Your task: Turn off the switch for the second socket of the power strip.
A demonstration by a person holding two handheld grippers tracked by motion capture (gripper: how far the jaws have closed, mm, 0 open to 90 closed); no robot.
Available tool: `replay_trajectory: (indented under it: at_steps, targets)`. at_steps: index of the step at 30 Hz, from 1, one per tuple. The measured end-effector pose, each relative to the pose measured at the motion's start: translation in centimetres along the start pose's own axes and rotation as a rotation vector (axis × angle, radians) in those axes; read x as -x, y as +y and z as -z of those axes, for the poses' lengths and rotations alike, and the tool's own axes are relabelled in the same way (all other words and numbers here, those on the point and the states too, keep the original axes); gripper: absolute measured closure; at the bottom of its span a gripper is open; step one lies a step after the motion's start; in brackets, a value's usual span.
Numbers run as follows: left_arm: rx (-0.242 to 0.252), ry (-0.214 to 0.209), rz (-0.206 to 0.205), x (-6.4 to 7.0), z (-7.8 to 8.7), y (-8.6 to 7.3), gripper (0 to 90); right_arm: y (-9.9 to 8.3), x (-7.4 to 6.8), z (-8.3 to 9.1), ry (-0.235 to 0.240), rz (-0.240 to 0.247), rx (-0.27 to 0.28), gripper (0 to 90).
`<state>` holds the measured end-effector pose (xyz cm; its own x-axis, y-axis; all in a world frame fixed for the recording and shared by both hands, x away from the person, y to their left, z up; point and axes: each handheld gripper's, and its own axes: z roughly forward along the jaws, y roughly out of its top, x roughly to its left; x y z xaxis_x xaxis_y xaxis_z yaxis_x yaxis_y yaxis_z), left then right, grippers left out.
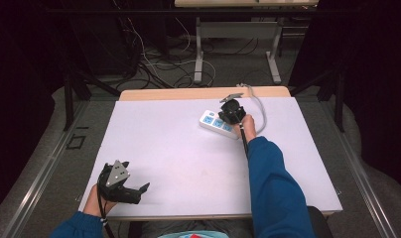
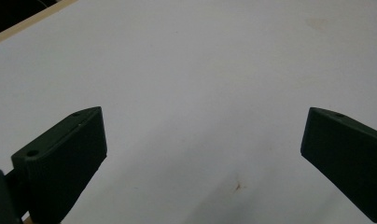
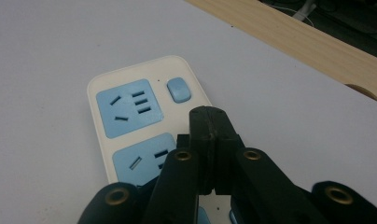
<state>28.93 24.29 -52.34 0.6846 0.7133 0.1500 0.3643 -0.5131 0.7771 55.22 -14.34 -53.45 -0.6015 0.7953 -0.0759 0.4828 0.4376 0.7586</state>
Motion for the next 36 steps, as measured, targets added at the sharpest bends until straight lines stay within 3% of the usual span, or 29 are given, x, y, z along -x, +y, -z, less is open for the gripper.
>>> replay_trajectory:
  at_steps: [7,14,20,25,36]
  targets:
    - [0.0,0.002,-0.001,0.03,-0.01,0.0,0.1,-0.34,0.26,-0.28,0.02,-0.045,0.029,90.0]
    - [-0.002,0.005,-0.003,0.07,-0.01,0.02,0.1,-0.37,0.33,-0.11,0.018,-0.053,0.01,90.0]
    - [-0.005,0.005,-0.004,0.09,-0.02,0.01,0.1,-0.52,0.34,-0.24,0.021,-0.074,0.033,90.0]
    - [-0.007,0.005,-0.006,0.08,-0.02,0.02,0.1,-0.62,0.07,-0.2,-0.006,-0.063,0.034,90.0]
    - [-0.007,0.001,-0.006,0.14,-0.07,0.03,0.1,-0.74,0.13,-0.25,0.0,-0.077,0.04,90.0]
